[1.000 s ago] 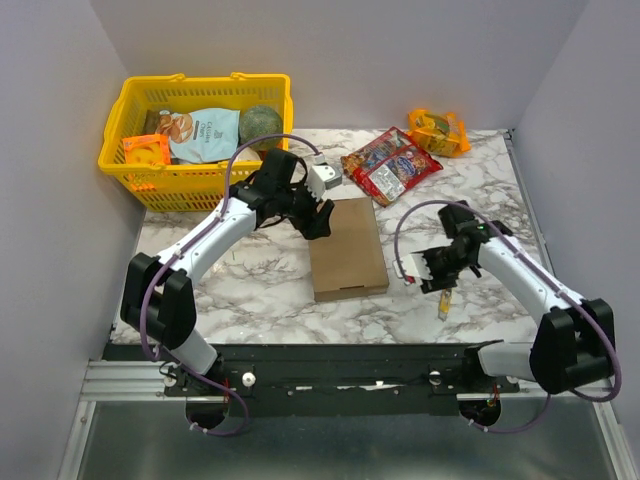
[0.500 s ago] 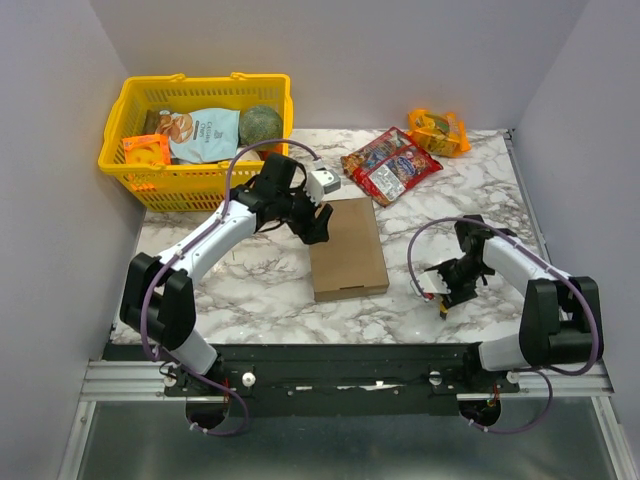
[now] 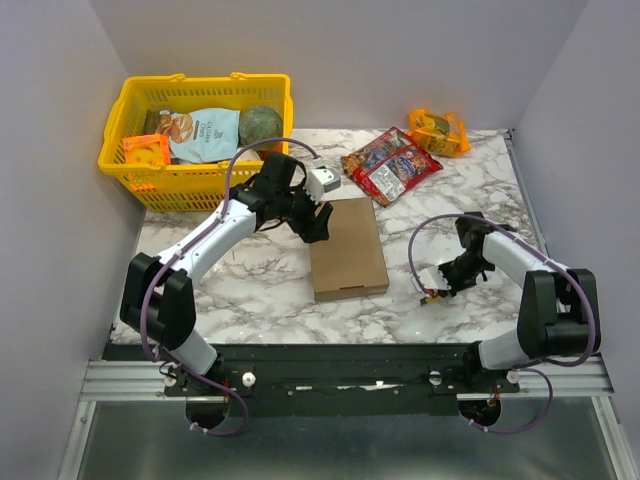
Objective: Unpack the express box
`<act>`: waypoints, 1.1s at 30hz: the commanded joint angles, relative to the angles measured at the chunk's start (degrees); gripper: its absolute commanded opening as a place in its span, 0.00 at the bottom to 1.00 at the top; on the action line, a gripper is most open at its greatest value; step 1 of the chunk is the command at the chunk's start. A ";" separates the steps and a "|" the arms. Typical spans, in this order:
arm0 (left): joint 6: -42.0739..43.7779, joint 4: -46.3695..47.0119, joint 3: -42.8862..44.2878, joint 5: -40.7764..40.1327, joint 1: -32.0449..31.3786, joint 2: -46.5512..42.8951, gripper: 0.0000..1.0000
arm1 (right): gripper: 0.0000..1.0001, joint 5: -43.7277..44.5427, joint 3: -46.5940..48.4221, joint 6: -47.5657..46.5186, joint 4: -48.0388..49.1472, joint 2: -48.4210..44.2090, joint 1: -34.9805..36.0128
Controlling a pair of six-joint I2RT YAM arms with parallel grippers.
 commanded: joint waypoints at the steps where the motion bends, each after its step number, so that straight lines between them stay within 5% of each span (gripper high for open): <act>1: -0.51 0.73 3.56 0.79 0.12 1.74 0.72 | 0.19 -5.61 -1.14 -13.31 -1.34 -3.57 -0.22; 7: -6.05 2.14 13.74 4.48 0.12 5.96 0.72 | 0.14 -13.16 5.89 1.30 -10.82 -15.88 -0.31; 11: -7.36 1.79 22.61 10.45 0.12 8.33 0.72 | 0.13 -15.99 11.43 12.46 -7.17 -19.05 1.97; 16: -8.68 -0.93 30.18 16.79 0.12 12.71 0.72 | 0.13 -9.93 23.43 40.88 6.28 -13.01 14.86; 20: -15.08 1.42 31.34 19.58 1.70 14.05 0.72 | 0.10 -4.58 36.52 55.35 7.61 -2.81 22.01; 33: -13.87 -9.29 37.31 27.07 4.26 19.23 0.72 | 0.06 3.87 41.32 59.42 11.91 2.30 29.93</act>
